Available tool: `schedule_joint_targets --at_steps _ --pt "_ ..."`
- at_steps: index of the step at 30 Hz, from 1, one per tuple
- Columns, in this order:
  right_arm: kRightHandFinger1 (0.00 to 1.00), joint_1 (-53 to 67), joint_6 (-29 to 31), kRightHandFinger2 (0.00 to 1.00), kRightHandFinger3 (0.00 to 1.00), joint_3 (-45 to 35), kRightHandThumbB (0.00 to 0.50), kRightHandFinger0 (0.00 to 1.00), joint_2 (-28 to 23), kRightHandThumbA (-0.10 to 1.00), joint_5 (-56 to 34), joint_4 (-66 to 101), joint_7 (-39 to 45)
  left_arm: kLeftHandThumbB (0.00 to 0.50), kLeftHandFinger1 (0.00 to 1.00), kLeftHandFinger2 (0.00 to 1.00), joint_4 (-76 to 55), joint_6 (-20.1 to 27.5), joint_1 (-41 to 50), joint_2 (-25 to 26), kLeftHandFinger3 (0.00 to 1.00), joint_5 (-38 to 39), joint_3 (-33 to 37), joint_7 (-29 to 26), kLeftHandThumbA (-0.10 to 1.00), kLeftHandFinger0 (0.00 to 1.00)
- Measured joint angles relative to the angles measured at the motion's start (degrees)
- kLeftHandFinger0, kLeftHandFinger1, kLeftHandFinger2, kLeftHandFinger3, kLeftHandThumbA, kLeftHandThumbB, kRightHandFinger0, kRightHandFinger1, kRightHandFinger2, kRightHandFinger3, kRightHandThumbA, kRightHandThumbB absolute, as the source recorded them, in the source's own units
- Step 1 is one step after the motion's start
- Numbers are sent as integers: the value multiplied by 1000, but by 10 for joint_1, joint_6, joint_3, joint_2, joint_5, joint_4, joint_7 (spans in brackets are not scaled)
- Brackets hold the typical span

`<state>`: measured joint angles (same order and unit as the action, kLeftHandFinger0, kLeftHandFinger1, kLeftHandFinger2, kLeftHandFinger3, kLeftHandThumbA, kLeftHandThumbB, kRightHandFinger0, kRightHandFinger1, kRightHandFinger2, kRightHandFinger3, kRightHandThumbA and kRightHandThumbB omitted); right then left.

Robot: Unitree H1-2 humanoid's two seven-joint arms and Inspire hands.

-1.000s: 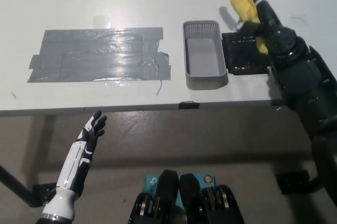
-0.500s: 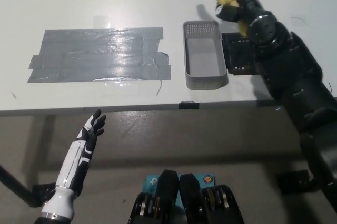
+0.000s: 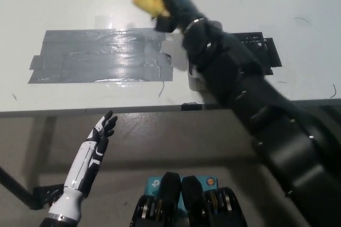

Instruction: The robot picks the hammer placed on top of the gray container with right hand and places it on the grey area of the desk

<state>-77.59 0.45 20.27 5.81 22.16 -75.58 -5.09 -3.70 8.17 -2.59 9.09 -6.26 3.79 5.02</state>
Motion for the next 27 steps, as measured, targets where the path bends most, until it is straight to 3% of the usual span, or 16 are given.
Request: schedule_joint_targets --at_steps 3,6,13,19,25,27 --pt "420 -3 4 808 762 4 172 27 22 -100 5 -12 -4 259 1000 1000 -1 -2 -1 0 1000 0 5 1 1000 1000" --pt "396 -3 6 793 687 4 173 0 39 -100 8 -26 -8 263 1000 1000 -5 -7 -1 0 1000 0 11 5 1000 1000" --pt "387 -3 6 773 640 5 178 0 60 -100 10 -45 -15 291 1000 1000 -6 -9 -2 0 1000 -5 23 6 1000 1000" --pt "474 -1 4 879 774 6 152 4 67 -100 11 -52 -18 279 1000 1000 -7 -9 -2 0 1000 -10 25 6 1000 1000" --pt "465 17 4 811 799 10 145 19 77 -100 12 -58 -20 274 1000 1000 -10 -11 -2 0 1000 -13 27 6 1000 1000" --pt "481 25 2 781 730 13 155 65 79 -100 14 -61 -20 264 1000 1000 -12 -11 -2 0 1000 -13 27 6 1000 1000"
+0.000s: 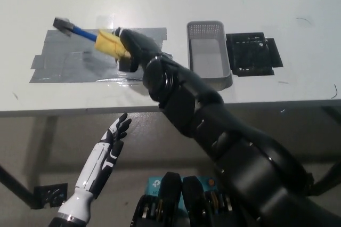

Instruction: The robot picks the hammer placed on top of the gray container with right hand and places it on the grey area of the desk

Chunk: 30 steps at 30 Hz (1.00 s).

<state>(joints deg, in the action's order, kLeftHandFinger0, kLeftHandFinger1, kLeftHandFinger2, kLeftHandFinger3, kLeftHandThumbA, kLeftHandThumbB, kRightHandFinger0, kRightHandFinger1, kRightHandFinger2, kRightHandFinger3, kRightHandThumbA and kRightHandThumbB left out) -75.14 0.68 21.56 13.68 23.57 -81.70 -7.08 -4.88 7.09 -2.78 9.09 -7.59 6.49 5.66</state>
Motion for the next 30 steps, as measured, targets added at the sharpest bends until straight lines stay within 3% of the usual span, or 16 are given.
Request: schedule_joint_targets --at_steps 1,2,3,4,7,8,11,13,15,16,17,18,19,22,30 --pt "451 3 0 719 696 2 156 73 0 -100 1 -2 0 262 1000 1000 0 0 0 0 1000 0 0 0 1000 1000" --pt "531 6 -1 770 763 5 152 163 0 -100 2 -3 0 259 1000 1000 0 0 0 0 1000 -1 0 0 1000 1000" --pt "501 8 -1 714 752 9 145 166 -1 -100 5 -4 0 248 1000 1000 0 0 0 0 1000 -1 0 0 1000 1000" --pt "472 10 -1 698 774 11 144 122 -2 -100 6 -5 0 247 1000 1000 0 0 0 0 1000 -1 0 0 1000 1000" --pt "395 13 -3 582 621 21 164 59 -7 -100 13 -5 0 245 1000 1000 -2 0 -1 0 1000 -3 2 0 1000 1000" --pt "349 13 -4 555 632 22 161 9 -8 -100 15 -5 0 244 1000 1000 -4 -1 -1 1 1000 -3 2 0 1000 1000" --pt "313 14 -7 569 544 26 159 0 -15 -100 20 -5 0 244 1000 1000 -7 -3 -2 1 1000 -5 4 1 1000 1000" --pt "413 15 -9 647 563 27 160 109 -20 -100 22 -5 -1 250 1000 1000 -7 -4 -3 2 1000 -6 5 3 1000 1000" --pt "436 18 -12 642 633 27 159 178 -23 -100 22 -5 -3 251 1000 1000 -9 -6 -4 2 1000 -7 5 3 1000 1000" --pt "684 19 -13 886 1000 26 183 435 -25 84 22 -5 -4 250 1000 1000 -9 -7 -4 2 1000 -8 6 3 1000 1000" --pt "1000 19 -14 1000 1000 26 216 751 -25 317 22 -5 -4 252 1000 1000 -9 -7 -4 2 1000 -8 6 3 1000 1000" --pt "1000 19 -16 1000 1000 26 278 1000 -26 553 22 -5 -3 252 1000 1000 -10 -8 -5 2 1000 -8 6 3 1000 1000" --pt "1000 19 -18 1000 1000 26 326 1000 -27 644 22 -5 -2 253 1000 1000 -10 -9 -5 2 1000 -8 6 3 1000 1000" --pt "1000 19 -31 1000 1000 27 396 1000 -28 692 22 -5 16 259 1000 1000 -10 -11 -8 2 1000 -9 7 3 1000 1000" --pt "1000 11 -44 1000 1000 29 391 1000 -33 724 22 -4 39 255 1000 1000 -10 -13 -12 3 1000 -9 7 3 1000 1000"
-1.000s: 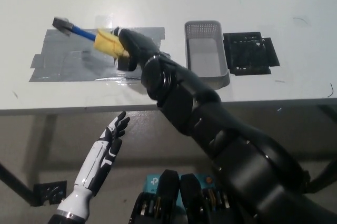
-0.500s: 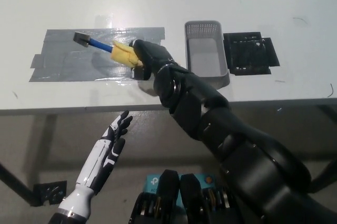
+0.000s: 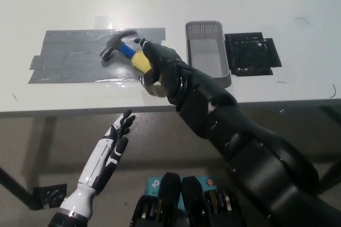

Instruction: The robot picks the hammer placed on top of the gray container with right hand and places it on the grey area of the desk

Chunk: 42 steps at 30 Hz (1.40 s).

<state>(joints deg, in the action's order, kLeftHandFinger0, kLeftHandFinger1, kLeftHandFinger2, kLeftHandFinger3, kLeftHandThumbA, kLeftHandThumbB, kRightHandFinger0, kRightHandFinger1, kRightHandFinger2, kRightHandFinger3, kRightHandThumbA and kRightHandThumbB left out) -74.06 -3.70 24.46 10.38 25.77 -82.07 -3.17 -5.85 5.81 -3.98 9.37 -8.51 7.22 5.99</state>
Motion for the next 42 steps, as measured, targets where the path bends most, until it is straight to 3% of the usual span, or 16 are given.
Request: schedule_joint_targets --at_steps 5,9,11,15,16,18,21,23,28,31,38,40,41,42 --pt "1000 0 -2 1000 1000 3 468 1000 -6 881 0 0 6 249 1000 1000 0 0 -3 0 1000 0 1 0 1000 1000" --pt "1000 -2 0 1000 1000 1 500 1000 -10 1000 -1 6 9 250 1000 1000 0 0 -3 0 1000 0 1 0 1000 1000" --pt "1000 -9 7 1000 1000 -11 500 1000 -15 1000 -6 18 10 248 1000 1000 0 0 -3 0 1000 0 1 0 1000 1000" --pt "1000 -36 23 1000 1000 -48 467 1000 -36 1000 -21 73 17 255 1000 1000 1 0 -4 0 1000 0 1 0 1000 1000" --pt "1000 -40 25 1000 1000 -50 405 1000 -39 1000 -22 82 17 258 1000 1000 1 0 -4 0 1000 0 1 0 1000 1000" --pt "1000 -51 28 1000 1000 -68 440 1000 -58 1000 -29 143 22 267 1000 1000 2 0 -4 0 1000 0 1 0 1000 1000" --pt "1000 -48 27 1000 1000 -76 421 1000 -78 1000 -30 209 27 270 1000 1000 4 0 -4 0 1000 0 1 0 1000 1000" --pt "1000 -34 25 1000 1000 -81 382 1000 -90 1000 -30 260 32 274 1000 1000 6 0 -4 -1 1000 0 1 0 1000 1000" --pt "1000 20 16 1000 1000 -88 396 1000 -115 1000 -30 358 44 263 1000 1000 14 0 -4 -1 1000 0 0 0 1000 1000" --pt "1000 81 9 1000 1000 -97 388 1000 -136 1000 -32 425 53 274 1000 1000 24 0 -5 -1 1000 0 0 -1 1000 1000" --pt "1000 229 -4 1000 1000 -119 353 1000 -193 971 -48 550 67 239 1000 1000 42 0 -7 -1 1000 0 -3 -1 1000 1000" --pt "1000 275 -8 1000 1000 -127 361 1000 -210 963 -54 583 69 247 1000 1000 48 0 -8 -1 1000 0 -4 -1 1000 1000" --pt "1000 299 -10 1000 1000 -133 388 1000 -220 948 -57 603 71 247 1000 1000 51 0 -8 -1 1000 0 -4 -1 1000 1000" --pt "1000 316 -11 1000 1000 -137 372 1000 -227 919 -59 616 72 248 1000 1000 54 0 -9 -1 1000 0 -4 -1 1000 1000"
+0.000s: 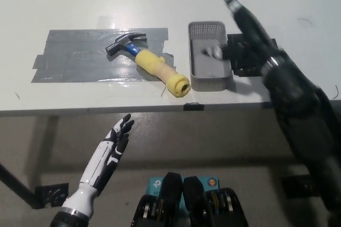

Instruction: The robot picks the hammer placed on top of the gray container with right hand and places it on the grey area of the desk

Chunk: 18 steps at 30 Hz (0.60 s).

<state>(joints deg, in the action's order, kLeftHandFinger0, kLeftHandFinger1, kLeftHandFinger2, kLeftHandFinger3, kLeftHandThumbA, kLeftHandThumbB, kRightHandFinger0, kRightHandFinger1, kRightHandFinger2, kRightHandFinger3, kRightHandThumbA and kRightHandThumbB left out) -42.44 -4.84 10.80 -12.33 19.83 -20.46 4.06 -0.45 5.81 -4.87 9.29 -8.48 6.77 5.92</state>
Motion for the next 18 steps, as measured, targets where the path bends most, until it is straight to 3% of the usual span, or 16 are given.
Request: schedule_joint_targets --at_steps 4,8,15,18 --pt "1000 85 -9 1000 1000 -19 340 1000 -33 886 -17 66 4 247 1000 1000 13 0 -4 0 1000 0 -2 0 1000 1000" --pt "1000 152 -14 1000 1000 -40 407 1000 -58 951 -35 132 4 253 1000 1000 21 0 -7 0 1000 0 -4 0 1000 1000" --pt "1000 245 -23 1000 1000 -64 349 1000 -72 1000 -61 249 4 266 1000 1000 31 0 -8 -1 1000 0 -6 0 1000 1000" --pt "1000 301 -22 1000 1000 -68 259 1000 -69 1000 -77 320 4 262 1000 1000 32 0 -8 -3 1000 0 -9 0 1000 1000"
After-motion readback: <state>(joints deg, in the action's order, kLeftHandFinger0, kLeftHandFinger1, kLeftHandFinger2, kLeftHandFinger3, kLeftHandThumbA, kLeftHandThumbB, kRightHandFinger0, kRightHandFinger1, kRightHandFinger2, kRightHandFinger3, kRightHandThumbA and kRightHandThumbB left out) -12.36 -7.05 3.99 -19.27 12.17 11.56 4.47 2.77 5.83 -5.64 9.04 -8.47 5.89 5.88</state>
